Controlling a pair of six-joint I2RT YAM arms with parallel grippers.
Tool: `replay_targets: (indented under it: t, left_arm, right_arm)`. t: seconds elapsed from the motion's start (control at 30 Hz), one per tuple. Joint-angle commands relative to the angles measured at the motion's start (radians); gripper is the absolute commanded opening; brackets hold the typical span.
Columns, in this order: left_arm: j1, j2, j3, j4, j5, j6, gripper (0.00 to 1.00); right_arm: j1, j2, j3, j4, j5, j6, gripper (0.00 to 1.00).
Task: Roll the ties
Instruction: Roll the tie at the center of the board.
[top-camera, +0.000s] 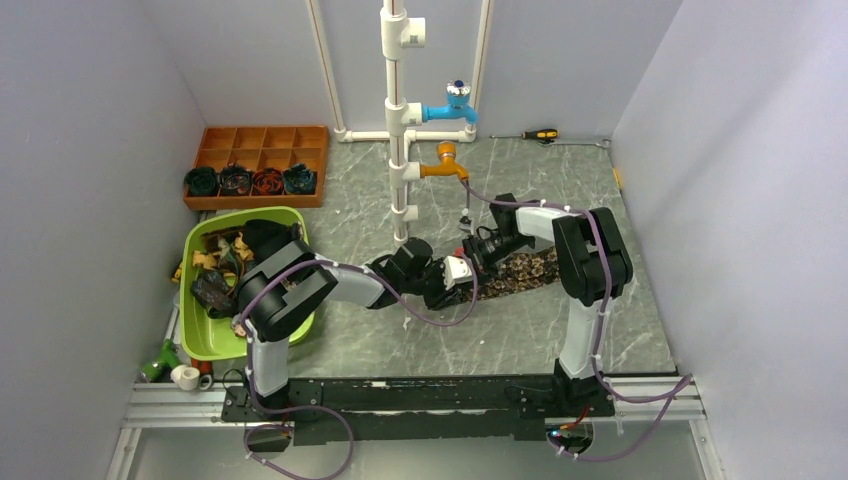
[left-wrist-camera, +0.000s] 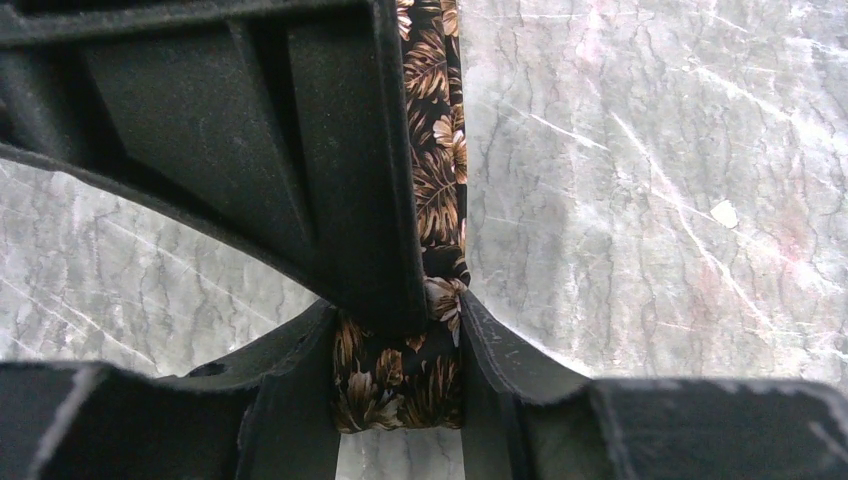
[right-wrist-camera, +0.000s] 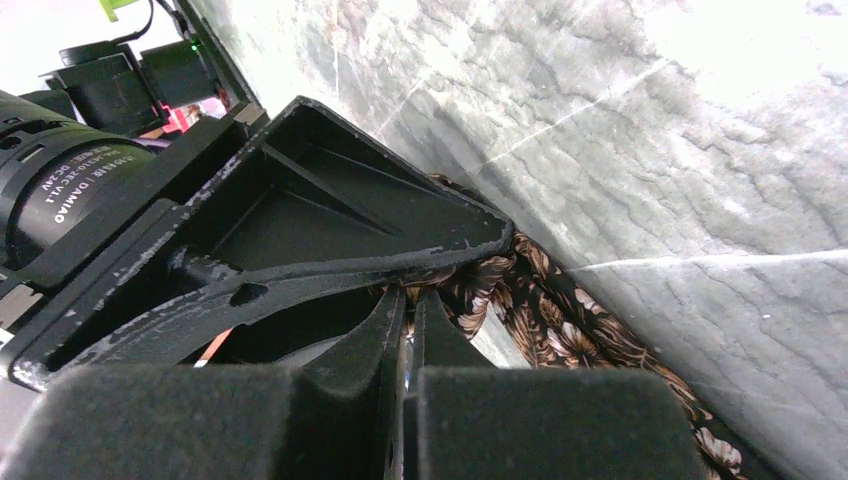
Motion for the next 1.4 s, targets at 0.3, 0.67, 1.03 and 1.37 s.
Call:
replay_targets:
  t: [0.3, 0.67, 1.03, 1.37]
  left_arm:
    - [0.038, 0.038, -0.115, 0.103, 0.020, -0.023, 0.70]
    - [0.022, 0.129, -0.065, 0.348, 0.050, -0.119, 0.78]
    - [0.012, 0.123, -0.031, 0.037, -0.009, 0.006, 0.29]
    - [0.001, 0.091, -0.018, -0.197, -0.106, 0.074, 0.30]
  right_arm:
    - [-0.090, 0.105, -0.037, 0.039, 0.243, -0.068, 0.00]
    - [-0.108, 0.114, -0.045, 0.074, 0.288, -0.046, 0.00]
    - [-0.119, -0.011, -0.034, 0.038, 0.169, -0.087, 0.15]
    - [-0.098, -0.116, -0.041, -0.011, -0.025, -0.018, 0.49]
